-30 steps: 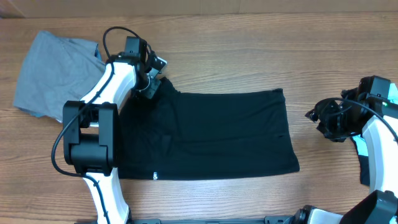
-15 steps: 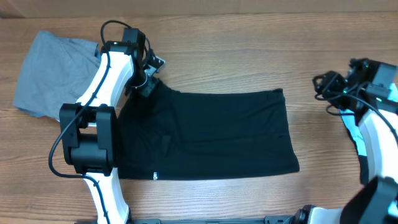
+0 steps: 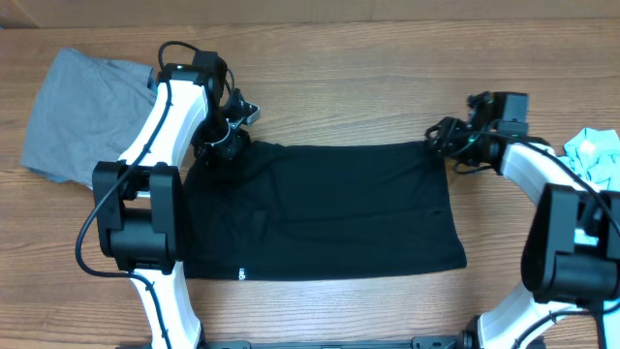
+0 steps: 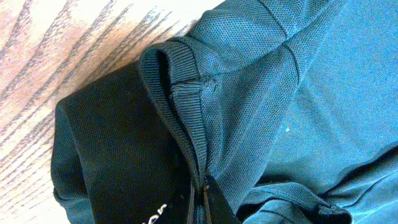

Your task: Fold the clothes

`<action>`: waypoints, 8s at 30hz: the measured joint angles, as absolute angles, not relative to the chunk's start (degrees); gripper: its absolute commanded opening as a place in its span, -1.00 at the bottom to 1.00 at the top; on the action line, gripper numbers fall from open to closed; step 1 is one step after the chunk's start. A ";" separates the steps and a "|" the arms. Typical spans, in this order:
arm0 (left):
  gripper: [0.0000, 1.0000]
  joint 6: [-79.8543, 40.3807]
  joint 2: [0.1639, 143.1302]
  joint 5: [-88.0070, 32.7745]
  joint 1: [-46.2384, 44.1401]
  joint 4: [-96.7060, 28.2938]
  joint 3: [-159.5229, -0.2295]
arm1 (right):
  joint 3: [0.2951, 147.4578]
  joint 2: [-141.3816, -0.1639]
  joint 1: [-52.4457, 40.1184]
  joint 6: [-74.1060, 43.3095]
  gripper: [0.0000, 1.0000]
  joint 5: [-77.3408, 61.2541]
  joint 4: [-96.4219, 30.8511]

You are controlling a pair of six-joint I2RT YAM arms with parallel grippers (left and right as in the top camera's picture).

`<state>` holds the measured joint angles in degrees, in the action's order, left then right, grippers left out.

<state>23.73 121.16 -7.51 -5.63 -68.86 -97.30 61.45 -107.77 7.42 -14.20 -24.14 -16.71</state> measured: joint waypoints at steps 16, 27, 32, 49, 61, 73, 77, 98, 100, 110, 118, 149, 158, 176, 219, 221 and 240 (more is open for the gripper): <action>-0.92 21.21 121.16 -7.38 -5.63 -71.22 -97.60 | 61.65 -111.13 5.96 -13.54 -0.92 -22.35 -19.11; -0.91 17.41 121.14 -6.15 -5.37 -81.32 -105.95 | 62.28 -101.16 6.81 -13.47 -0.92 -22.26 -28.05; -0.92 15.25 121.14 -6.02 -5.15 -86.21 -106.04 | 62.59 -97.38 6.81 -13.47 -0.92 -22.24 -34.20; -0.92 13.39 119.13 -7.09 -5.15 -96.47 -105.32 | 62.67 -90.37 6.83 -14.70 -0.92 -18.96 -57.43; -0.91 11.88 115.07 -9.06 -5.15 -92.29 -85.21 | 62.67 -90.37 6.83 -14.96 -0.92 -14.06 -68.64; -0.89 11.46 97.60 -10.33 -5.15 -87.26 -79.55 | 62.43 -90.37 6.83 -15.97 -0.92 -13.10 -73.34; -0.87 10.55 97.67 -10.50 -5.15 -84.09 -74.13 | 60.49 -90.37 6.83 -16.71 -0.92 -13.08 -73.06; -0.37 7.27 97.67 -10.26 -5.15 -82.46 -69.80 | 56.45 -90.37 10.63 -19.46 -0.23 -8.95 -68.84; -0.29 7.11 97.67 -10.22 -5.15 -81.10 -69.91 | 56.58 -90.37 11.09 -19.25 -0.24 -8.84 -64.53; -0.29 6.55 97.67 -10.96 -5.10 -67.68 -65.49 | 52.80 -90.37 9.80 -18.33 -0.21 -11.73 -46.87; -0.38 6.33 97.73 -13.08 -5.10 -64.62 -60.23 | 47.92 -90.37 9.69 -17.93 -0.72 -12.51 -41.36; 0.15 6.28 97.49 -14.37 -4.08 -63.35 -60.20 | 46.83 -90.37 15.25 -19.42 -0.37 -13.69 -41.17; -0.62 6.92 97.34 -18.13 -4.73 -54.61 -57.80 | 46.83 -90.37 15.29 -19.46 -0.36 -13.69 -41.78; -0.25 14.13 97.30 -31.94 -6.31 -69.41 -54.57 | 46.83 -90.37 15.29 -19.46 -0.36 -13.69 -42.04; -0.10 -2.68 97.25 -19.07 11.68 -51.90 -57.71 | 46.81 -90.37 15.29 -19.49 -0.14 -14.61 -44.75; -0.56 -3.07 97.25 -20.80 11.68 -50.33 -55.72 | 46.81 -90.37 15.29 -19.46 -0.14 -14.79 -44.77; -0.48 -3.27 97.23 -19.70 26.61 -62.19 -57.01 | 46.81 -90.37 15.29 -19.49 -0.12 -15.07 -45.01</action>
